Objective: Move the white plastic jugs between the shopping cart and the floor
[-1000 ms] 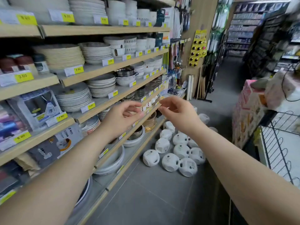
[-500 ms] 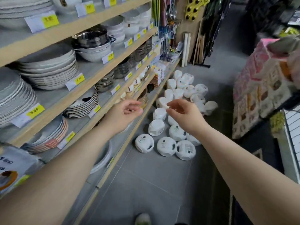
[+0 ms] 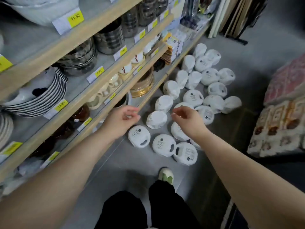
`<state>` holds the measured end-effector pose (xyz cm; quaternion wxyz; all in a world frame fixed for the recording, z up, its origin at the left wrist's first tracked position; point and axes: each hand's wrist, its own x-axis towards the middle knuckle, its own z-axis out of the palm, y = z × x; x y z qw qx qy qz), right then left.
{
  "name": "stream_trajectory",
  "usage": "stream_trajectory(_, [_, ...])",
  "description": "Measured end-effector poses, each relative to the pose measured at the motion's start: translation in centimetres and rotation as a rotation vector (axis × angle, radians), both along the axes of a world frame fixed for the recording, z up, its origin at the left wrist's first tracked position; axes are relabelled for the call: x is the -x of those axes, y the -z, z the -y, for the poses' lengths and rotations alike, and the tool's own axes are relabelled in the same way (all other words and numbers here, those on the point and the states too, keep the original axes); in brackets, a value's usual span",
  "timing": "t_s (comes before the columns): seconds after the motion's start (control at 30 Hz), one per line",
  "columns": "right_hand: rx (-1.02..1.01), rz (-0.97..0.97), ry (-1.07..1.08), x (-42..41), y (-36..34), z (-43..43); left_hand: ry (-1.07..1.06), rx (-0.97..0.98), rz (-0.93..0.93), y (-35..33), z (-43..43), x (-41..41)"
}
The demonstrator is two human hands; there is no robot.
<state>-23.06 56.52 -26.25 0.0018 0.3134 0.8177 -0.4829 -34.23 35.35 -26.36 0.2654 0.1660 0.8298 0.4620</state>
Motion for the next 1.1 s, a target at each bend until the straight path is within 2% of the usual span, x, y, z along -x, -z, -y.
stream_trajectory(0.1, [0.038,0.07,0.007,2.8,5.3,-1.5,-0.035,0.046,0.066,5.2,-1.4,2.2])
stream_trajectory(0.23, [0.159,0.169,0.048,5.4,15.6,-2.0,-0.035,0.122,0.131,14.7,-2.4,5.3])
stream_trajectory(0.57, [0.355,0.338,0.116,10.6,47.6,1.7,-0.045,0.313,0.222,46.9,-2.2,11.3])
stream_trajectory(0.7, [0.383,0.387,0.146,12.3,57.8,3.2,0.015,0.35,0.154,56.9,-3.2,14.0])
stream_trajectory(0.83, [0.454,0.364,0.189,14.0,63.7,4.0,0.072,0.427,0.036,63.3,-4.6,16.5])
stream_trajectory(0.97, [0.74,0.176,0.38,14.5,66.2,4.8,0.051,0.429,0.158,66.1,-5.3,17.8])
stream_trajectory(1.1, [0.737,0.147,0.434,14.8,66.7,5.1,0.047,0.438,0.23,66.5,-4.8,18.2])
